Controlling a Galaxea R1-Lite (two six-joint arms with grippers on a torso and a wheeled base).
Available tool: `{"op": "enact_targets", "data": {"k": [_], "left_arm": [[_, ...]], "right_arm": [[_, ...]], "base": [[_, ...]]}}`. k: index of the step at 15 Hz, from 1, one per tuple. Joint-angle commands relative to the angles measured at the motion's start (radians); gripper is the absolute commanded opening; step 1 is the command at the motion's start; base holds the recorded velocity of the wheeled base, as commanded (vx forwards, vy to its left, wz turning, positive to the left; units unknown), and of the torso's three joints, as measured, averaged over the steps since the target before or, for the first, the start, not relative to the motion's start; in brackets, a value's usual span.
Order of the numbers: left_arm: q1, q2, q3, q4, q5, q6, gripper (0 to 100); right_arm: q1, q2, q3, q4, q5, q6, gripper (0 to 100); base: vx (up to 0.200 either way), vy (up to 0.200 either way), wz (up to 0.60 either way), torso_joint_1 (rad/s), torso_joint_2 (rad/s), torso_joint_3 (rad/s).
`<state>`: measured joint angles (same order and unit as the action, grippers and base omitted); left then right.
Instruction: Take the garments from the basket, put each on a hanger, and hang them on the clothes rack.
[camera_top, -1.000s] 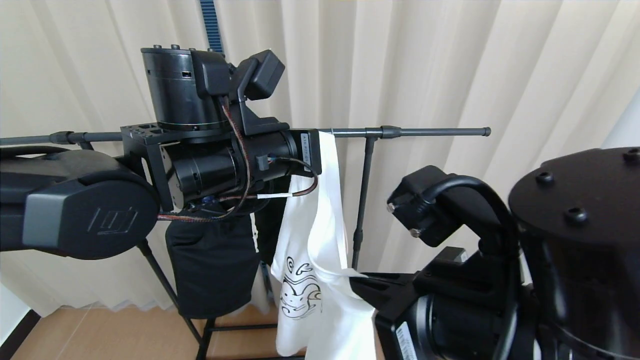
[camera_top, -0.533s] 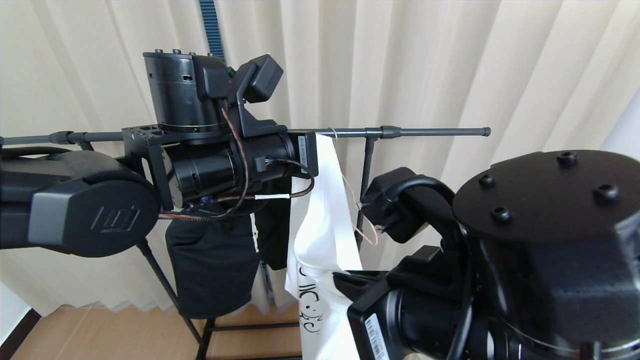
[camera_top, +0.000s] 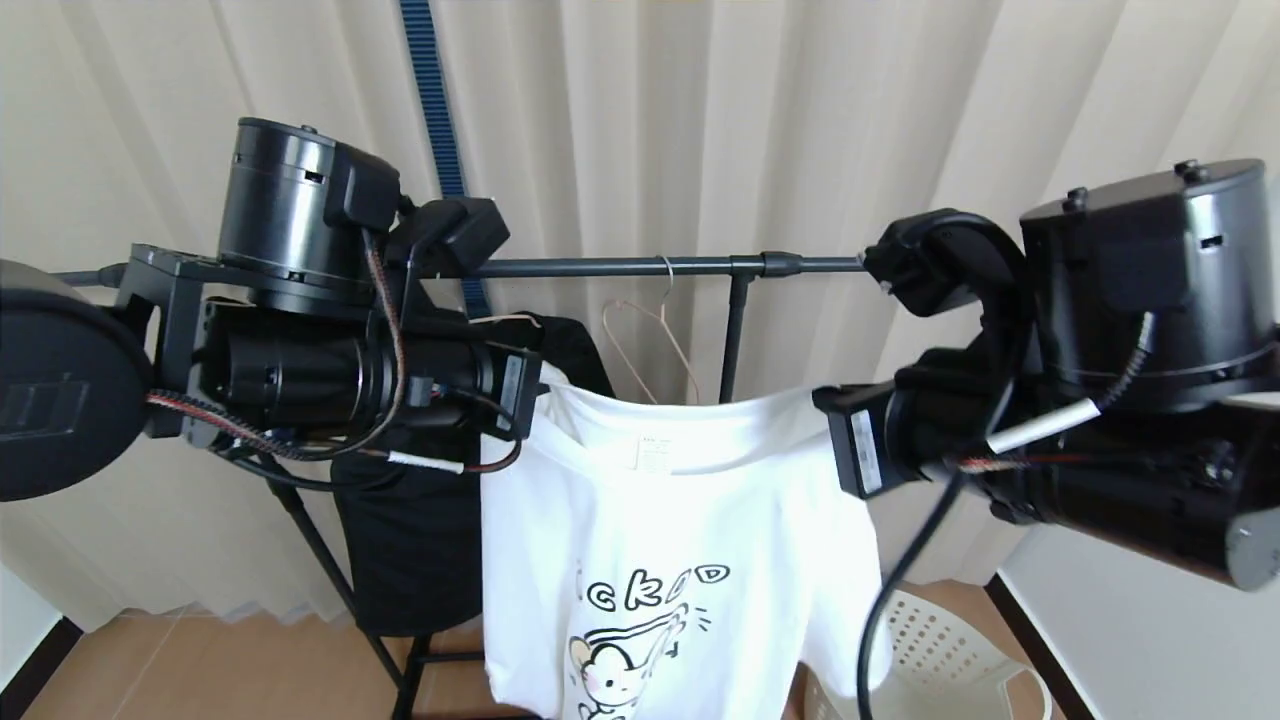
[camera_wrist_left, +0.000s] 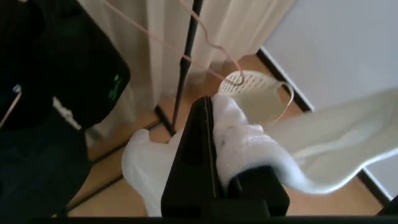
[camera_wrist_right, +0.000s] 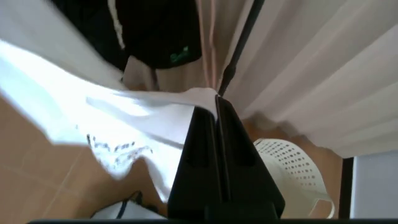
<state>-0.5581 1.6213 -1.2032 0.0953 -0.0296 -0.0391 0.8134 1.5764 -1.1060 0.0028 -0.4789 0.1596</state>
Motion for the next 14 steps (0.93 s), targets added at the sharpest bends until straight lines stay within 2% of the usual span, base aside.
{"op": "enact_targets", "data": {"k": [1,2,3,4,6,8,11,14], "left_arm": [[-0.025,-0.075,0.045,0.052,0.019,0.024,0],[-0.025,-0.075,0.045,0.052,0.019,0.024,0],[-0.094,-0.084,0.132,0.057,0.039,0.022,0],[-0.146,-0.086,0.169,0.057,0.039,0.01,0],[-0.263,-0.072,0.192,0.053,0.039,-0.091,0],[-0.342,-0.034,0.152,0.04,0.037,-0.209,0],[-0.384,0.023,0.065,0.007,0.04,-0.372,0],[-0.382,0.022,0.074,0.006,0.048,-0.383,0]], "right_arm": [[-0.069,0.145,-0.087,-0.101,-0.038,-0.002,0],[-0.069,0.145,-0.087,-0.101,-0.038,-0.002,0],[-0.08,0.241,-0.204,-0.13,-0.041,0.005,0],[-0.08,0.277,-0.253,-0.133,-0.041,0.012,0],[-0.077,0.336,-0.338,-0.138,-0.038,0.034,0],[-0.071,0.363,-0.385,-0.138,-0.033,0.058,0],[-0.034,0.361,-0.393,-0.136,-0.03,0.094,0],[-0.031,0.35,-0.377,-0.135,-0.032,0.103,0]], "base": [[0.0,0.0,0.0,0.0,0.0,0.0],[0.0,0.0,0.0,0.0,0.0,0.0],[0.0,0.0,0.0,0.0,0.0,0.0],[0.0,0.0,0.0,0.0,0.0,0.0],[0.0,0.0,0.0,0.0,0.0,0.0],[0.0,0.0,0.0,0.0,0.0,0.0],[0.0,0.0,0.0,0.0,0.0,0.0],[0.0,0.0,0.0,0.0,0.0,0.0]]}}
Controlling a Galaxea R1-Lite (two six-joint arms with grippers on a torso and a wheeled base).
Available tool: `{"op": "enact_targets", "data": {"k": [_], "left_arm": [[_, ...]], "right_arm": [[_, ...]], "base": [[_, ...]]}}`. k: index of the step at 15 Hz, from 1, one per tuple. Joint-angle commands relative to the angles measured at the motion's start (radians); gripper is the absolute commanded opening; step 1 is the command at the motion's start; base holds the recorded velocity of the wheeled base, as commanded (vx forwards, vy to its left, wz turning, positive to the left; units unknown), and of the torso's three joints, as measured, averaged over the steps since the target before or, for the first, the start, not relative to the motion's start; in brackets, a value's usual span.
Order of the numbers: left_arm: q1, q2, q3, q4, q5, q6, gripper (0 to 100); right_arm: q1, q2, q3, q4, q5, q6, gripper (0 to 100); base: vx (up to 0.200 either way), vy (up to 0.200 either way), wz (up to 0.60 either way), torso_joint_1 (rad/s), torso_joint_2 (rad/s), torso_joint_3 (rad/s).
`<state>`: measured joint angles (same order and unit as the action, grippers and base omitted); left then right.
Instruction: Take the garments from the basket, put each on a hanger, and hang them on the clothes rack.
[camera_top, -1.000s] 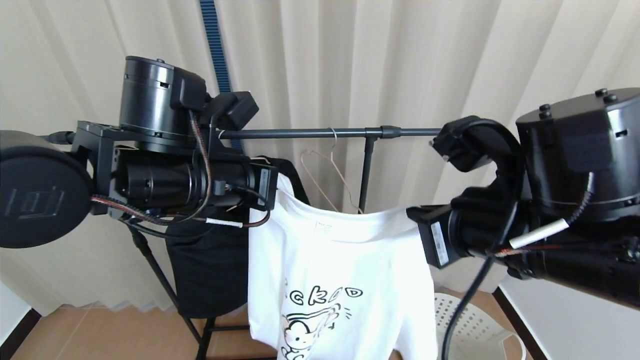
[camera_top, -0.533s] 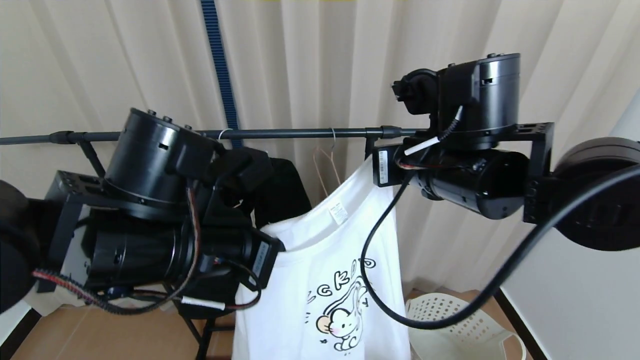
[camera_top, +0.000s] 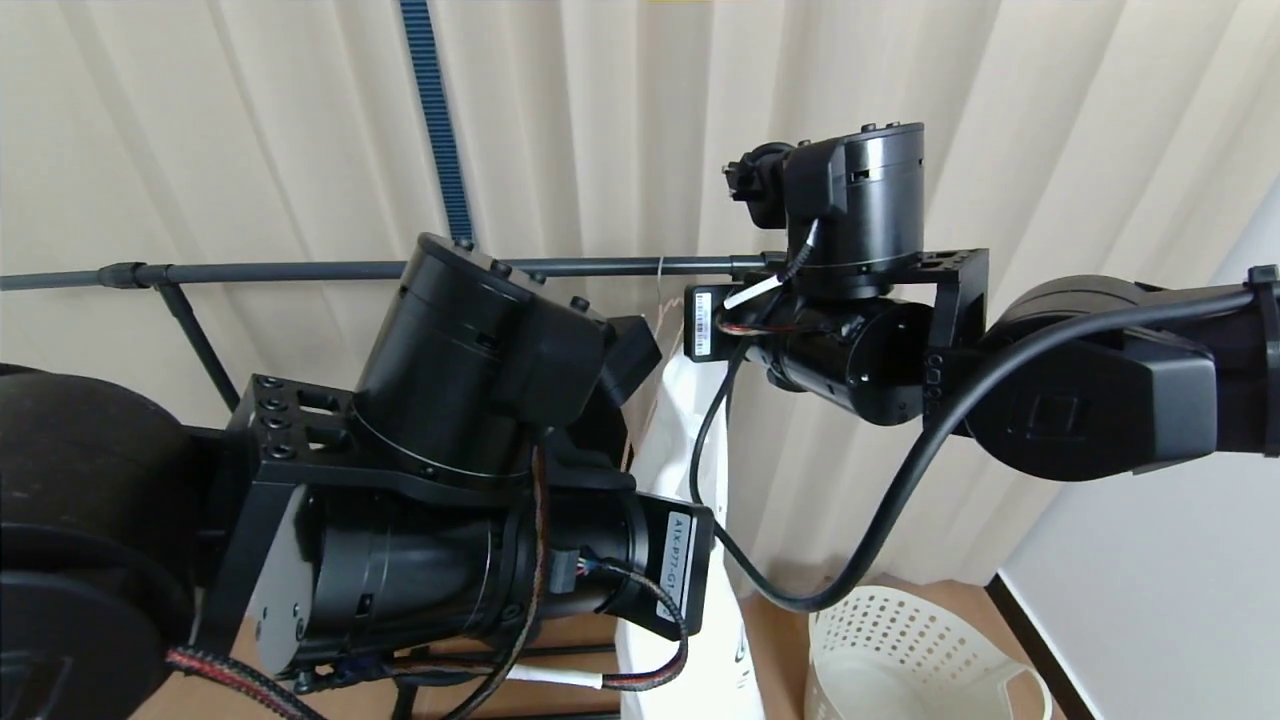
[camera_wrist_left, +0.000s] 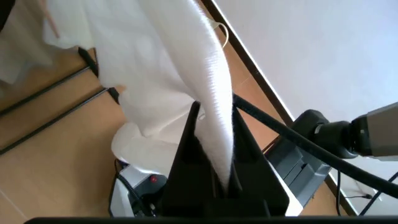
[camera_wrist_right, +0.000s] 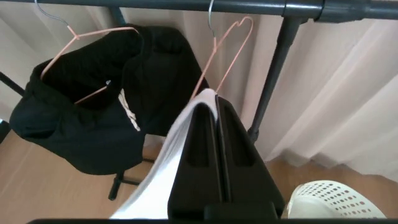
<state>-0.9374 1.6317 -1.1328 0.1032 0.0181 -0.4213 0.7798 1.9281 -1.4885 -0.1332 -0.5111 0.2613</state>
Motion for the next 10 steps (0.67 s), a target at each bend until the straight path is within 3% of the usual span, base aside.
{"op": "enact_targets", "data": {"k": [1,5,8,10], "left_arm": [[0.0,0.01,0.018,-0.002,0.016,-0.001,0],[0.005,-0.046,0.096,-0.003,0.092,0.004,0],[0.097,-0.032,0.09,-0.014,0.095,0.042,0],[0.143,0.053,0.054,-0.102,0.095,0.081,0]], "right_arm": [[0.003,-0.012,0.011,0.006,-0.006,0.009,0],[-0.008,-0.198,0.183,0.01,-0.01,0.007,0],[-0.096,-0.319,0.317,0.001,-0.01,0.007,0],[-0.099,-0.342,0.376,0.001,-0.009,0.006,0]], "base": [[0.0,0.0,0.0,0.0,0.0,0.0],[0.0,0.0,0.0,0.0,0.0,0.0],[0.0,0.0,0.0,0.0,0.0,0.0],[0.0,0.0,0.0,0.0,0.0,0.0]]}}
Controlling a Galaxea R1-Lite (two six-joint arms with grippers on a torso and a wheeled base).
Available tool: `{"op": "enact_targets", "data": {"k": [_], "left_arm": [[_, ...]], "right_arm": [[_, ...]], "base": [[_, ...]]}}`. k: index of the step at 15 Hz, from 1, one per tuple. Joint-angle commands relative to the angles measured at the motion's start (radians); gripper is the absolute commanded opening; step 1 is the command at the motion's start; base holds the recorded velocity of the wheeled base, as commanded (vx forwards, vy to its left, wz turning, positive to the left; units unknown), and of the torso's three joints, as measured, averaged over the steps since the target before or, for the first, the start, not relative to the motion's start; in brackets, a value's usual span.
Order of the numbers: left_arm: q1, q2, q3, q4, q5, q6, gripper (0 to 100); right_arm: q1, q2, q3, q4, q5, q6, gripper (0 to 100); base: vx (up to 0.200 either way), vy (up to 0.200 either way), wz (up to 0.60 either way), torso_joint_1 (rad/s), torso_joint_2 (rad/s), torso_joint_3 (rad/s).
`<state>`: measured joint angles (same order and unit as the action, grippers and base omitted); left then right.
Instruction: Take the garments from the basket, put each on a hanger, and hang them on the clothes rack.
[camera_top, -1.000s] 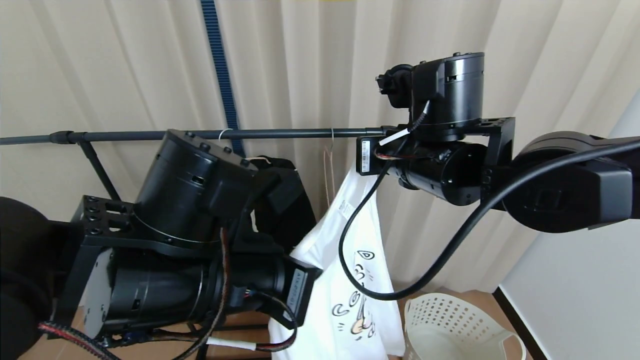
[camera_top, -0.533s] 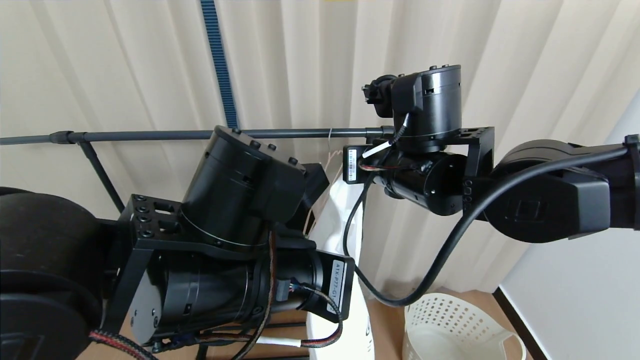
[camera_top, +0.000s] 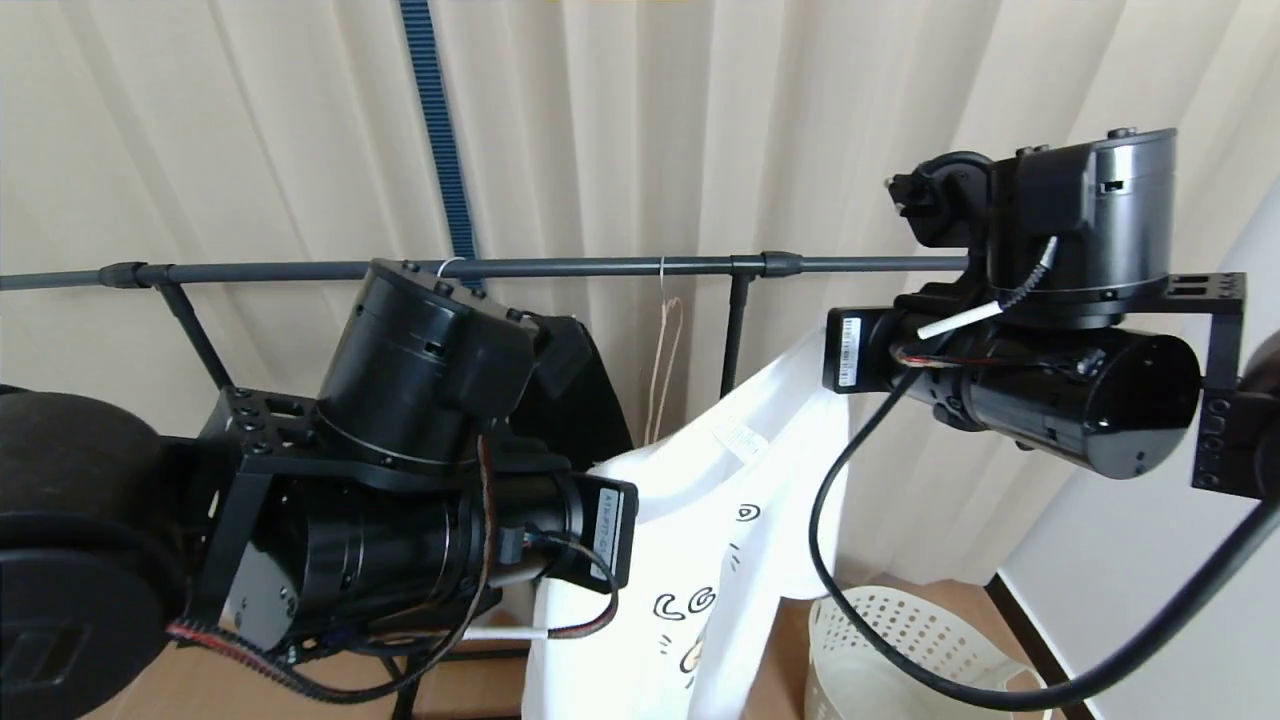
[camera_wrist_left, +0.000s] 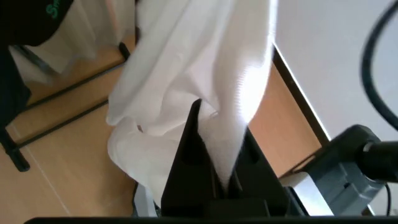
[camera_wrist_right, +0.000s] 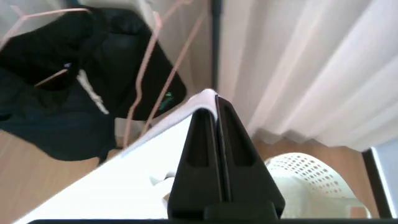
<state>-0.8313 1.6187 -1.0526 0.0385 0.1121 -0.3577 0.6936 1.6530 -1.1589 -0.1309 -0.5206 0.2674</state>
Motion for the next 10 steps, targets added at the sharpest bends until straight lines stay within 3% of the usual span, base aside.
{"op": "enact_targets", "data": {"k": [1,5,10], "left_arm": [[0.04,0.102,-0.052,-0.062,0.003,0.029,0],[0.037,0.207,-0.15,-0.065,0.02,0.032,0],[0.032,0.217,-0.162,-0.065,0.02,0.037,0]], "right_arm": [[-0.013,-0.065,0.05,0.0,-0.001,-0.004,0],[-0.032,-0.087,0.07,0.004,-0.001,-0.048,0],[-0.072,-0.091,0.077,0.002,-0.001,-0.077,0]], "base": [[0.0,0.0,0.0,0.0,0.0,0.0],[0.0,0.0,0.0,0.0,0.0,0.0],[0.0,0.0,0.0,0.0,0.0,0.0]]}}
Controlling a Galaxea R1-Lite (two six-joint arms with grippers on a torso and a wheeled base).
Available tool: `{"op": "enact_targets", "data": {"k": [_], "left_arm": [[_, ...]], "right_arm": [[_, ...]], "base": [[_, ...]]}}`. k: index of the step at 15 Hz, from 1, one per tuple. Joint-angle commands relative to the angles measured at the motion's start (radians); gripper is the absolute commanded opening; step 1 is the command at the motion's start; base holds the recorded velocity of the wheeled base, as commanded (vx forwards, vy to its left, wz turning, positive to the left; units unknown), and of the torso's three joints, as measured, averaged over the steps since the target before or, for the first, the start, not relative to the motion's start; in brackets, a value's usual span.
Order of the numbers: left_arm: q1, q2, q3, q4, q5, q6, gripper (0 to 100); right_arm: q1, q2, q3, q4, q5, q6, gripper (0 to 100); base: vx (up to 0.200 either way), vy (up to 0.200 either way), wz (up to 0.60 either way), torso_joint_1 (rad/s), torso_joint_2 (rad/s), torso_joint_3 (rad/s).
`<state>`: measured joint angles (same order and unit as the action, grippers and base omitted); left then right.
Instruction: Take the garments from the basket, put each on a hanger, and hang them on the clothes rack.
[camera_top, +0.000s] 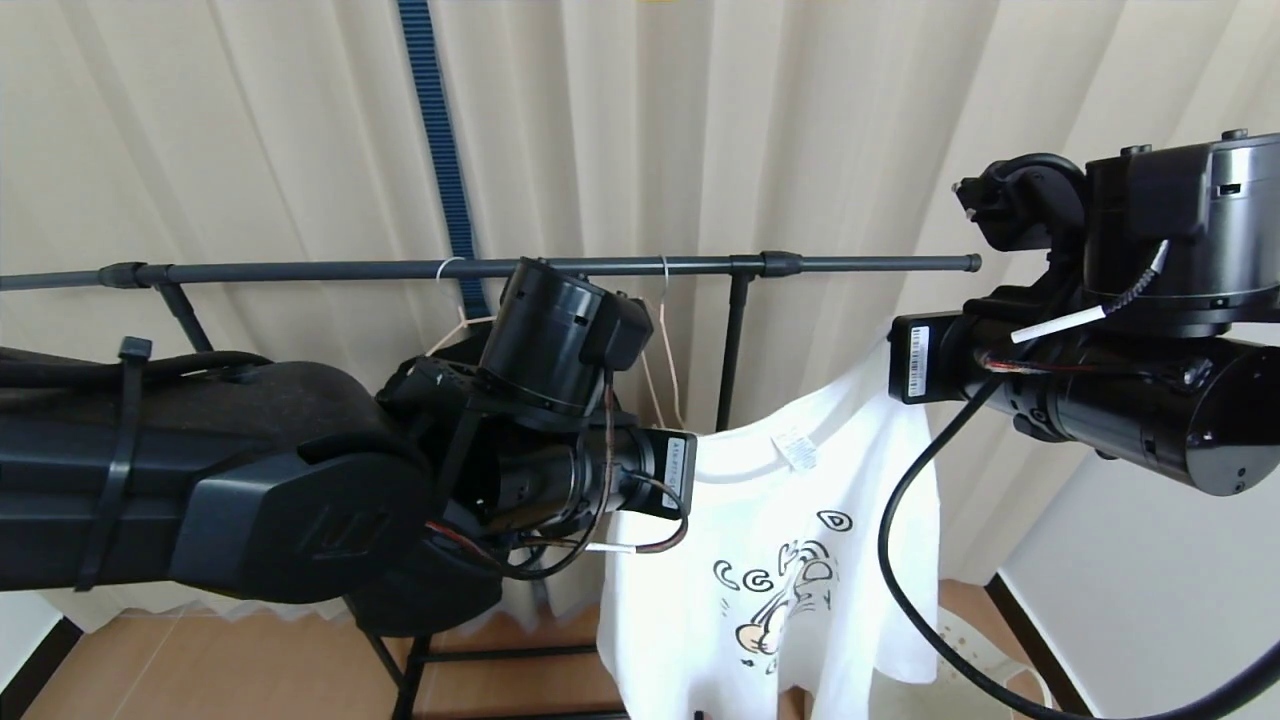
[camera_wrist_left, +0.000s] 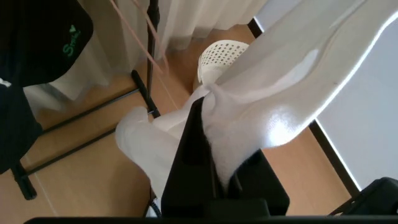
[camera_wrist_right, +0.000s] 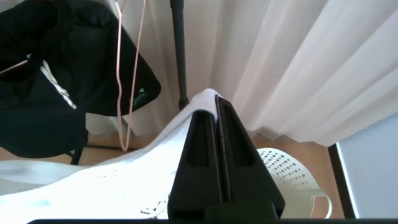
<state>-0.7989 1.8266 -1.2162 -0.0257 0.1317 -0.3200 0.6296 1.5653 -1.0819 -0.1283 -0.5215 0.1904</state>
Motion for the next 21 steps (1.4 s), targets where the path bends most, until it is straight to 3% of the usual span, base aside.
{"op": "enact_targets", "data": {"k": [1,10,14,19,21], "left_arm": [[-0.002,0.008,0.006,0.0,0.0,-0.001,100],[0.017,-0.006,0.004,-0.008,0.005,-0.005,100],[0.047,0.08,-0.089,-0.006,0.054,-0.002,100],[0.09,0.214,-0.227,-0.003,0.052,-0.001,100],[0.104,0.247,-0.249,-0.008,0.054,0.042,100]], "right_arm": [[-0.018,-0.004,-0.001,-0.001,0.0,-0.002,0],[-0.094,-0.099,0.046,0.009,0.009,-0.123,0],[-0.111,-0.091,0.05,0.007,0.011,-0.137,0],[-0.111,-0.087,0.053,0.004,0.011,-0.137,0],[-0.113,-0.085,0.054,0.004,0.011,-0.137,0]], "base": [[0.0,0.0,0.0,0.0,0.0,0.0],[0.0,0.0,0.0,0.0,0.0,0.0],[0.0,0.0,0.0,0.0,0.0,0.0],[0.0,0.0,0.0,0.0,0.0,0.0],[0.0,0.0,0.0,0.0,0.0,0.0]]}}
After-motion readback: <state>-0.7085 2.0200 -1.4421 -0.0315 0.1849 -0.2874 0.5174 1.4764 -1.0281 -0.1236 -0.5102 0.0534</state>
